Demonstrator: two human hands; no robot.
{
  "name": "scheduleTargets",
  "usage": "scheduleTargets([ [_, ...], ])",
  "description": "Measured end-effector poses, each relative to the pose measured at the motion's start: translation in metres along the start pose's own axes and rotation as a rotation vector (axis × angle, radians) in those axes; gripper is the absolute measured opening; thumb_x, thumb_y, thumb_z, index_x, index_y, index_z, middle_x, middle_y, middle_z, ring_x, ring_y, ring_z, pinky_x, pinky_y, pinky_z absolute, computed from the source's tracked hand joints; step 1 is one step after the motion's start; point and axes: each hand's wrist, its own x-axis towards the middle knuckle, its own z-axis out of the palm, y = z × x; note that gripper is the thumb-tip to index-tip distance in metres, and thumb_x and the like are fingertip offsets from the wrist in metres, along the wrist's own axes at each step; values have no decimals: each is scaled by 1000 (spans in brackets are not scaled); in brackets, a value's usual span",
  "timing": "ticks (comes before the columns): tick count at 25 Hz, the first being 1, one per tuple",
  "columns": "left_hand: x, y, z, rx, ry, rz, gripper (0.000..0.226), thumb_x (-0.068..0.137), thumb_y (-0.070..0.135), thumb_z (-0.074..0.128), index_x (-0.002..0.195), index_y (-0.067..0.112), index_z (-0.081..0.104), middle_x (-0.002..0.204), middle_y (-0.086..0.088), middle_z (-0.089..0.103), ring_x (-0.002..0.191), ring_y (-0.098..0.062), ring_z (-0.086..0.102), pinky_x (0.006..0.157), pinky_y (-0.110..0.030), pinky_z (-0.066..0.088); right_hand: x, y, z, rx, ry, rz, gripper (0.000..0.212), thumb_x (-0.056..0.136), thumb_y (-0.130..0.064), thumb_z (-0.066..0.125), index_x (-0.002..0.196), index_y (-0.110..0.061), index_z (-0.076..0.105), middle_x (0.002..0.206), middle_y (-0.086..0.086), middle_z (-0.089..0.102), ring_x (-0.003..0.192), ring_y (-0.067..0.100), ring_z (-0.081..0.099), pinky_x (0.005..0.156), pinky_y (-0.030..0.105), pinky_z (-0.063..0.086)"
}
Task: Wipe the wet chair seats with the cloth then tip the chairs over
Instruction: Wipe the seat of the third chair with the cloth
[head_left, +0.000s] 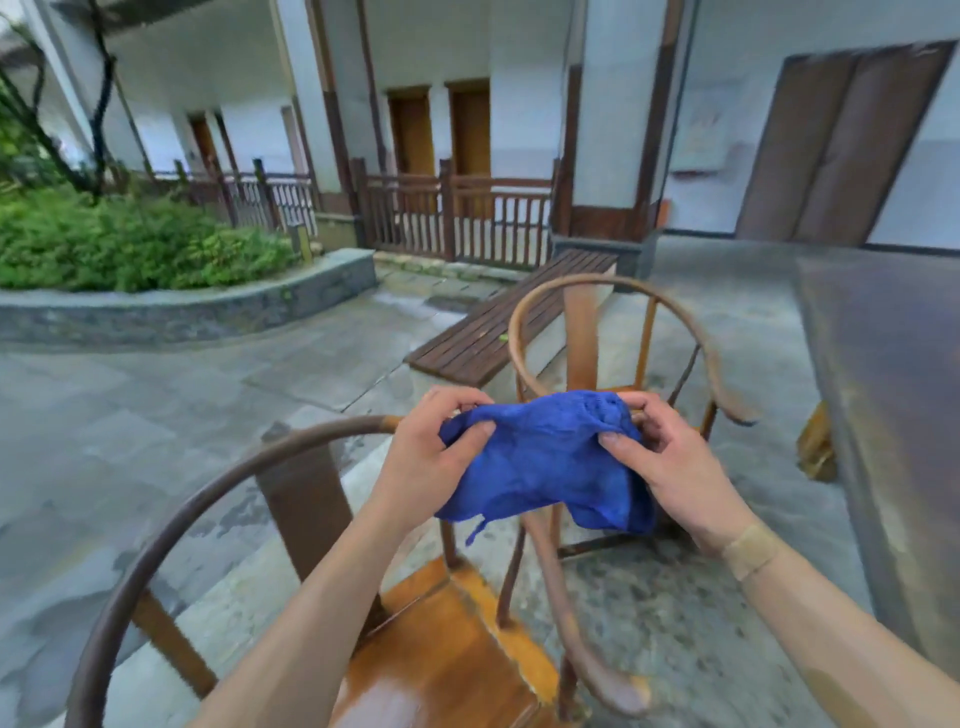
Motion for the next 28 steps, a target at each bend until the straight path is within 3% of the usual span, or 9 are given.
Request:
scheduleTargets([
  [2,24,26,26,-34,-17,64,27,90,4,67,99,29,66,105,5,67,101,-5,61,88,-15,44,0,-15,-38,-2,61,-17,44,91,-4,66,99,-47,66,94,-11,74,90,9,67,86,30,54],
  [6,58,62,94,-131,-68,134,31,89,4,67,97,35,66,105,5,68,103,-12,64,92,-29,49,-10,-28,-112,-31,173,-20,37,92,-5,66,106,-38,61,98,4,72,92,22,67,88,40,54],
  [8,71,76,129,-165,-94,159,37,89,5,68,95,41,65,103,10,68,101,-9,64,91,-27,48,-16,-30,-146,-66,237,-19,44,92,-5,66,99,-48,60,99,16,69,87,24,65,85,43,54],
  [10,83,91,167,-195,-126,181,32,90,3,68,97,35,66,104,8,68,100,-5,63,90,-22,46,-23,-28,-181,-105,296,-2,49,91,-7,67,92,-55,59,102,22,67,82,23,64,82,41,54],
  [13,98,105,211,-236,-160,173,24,91,4,67,98,27,67,106,0,68,99,-5,62,89,-21,45,-27,-19,-219,-88,367,4,42,91,-10,68,97,-51,60,106,15,70,91,25,69,85,41,55],
  [17,126,117,267,-269,-193,194,18,91,5,67,100,22,69,104,2,68,100,-8,63,89,-22,47,-23,-2,-265,-67,473,3,33,90,-13,69,101,-43,62,104,-2,74,97,21,71,87,38,56],
  [23,167,108,321,-301,-192,197,14,92,5,67,99,17,70,100,6,68,95,-1,62,84,-15,45,13,34,-307,-71,509,7,28,90,-18,70,105,-41,63,106,3,73,102,29,69,95,51,54],
  [28,222,78,350,-298,-168,205,19,91,4,67,98,21,70,101,5,68,97,-2,62,85,-12,44,83,67,-331,-71,471,23,30,92,-16,68,103,-43,62,104,2,73,101,30,67,95,52,54],
])
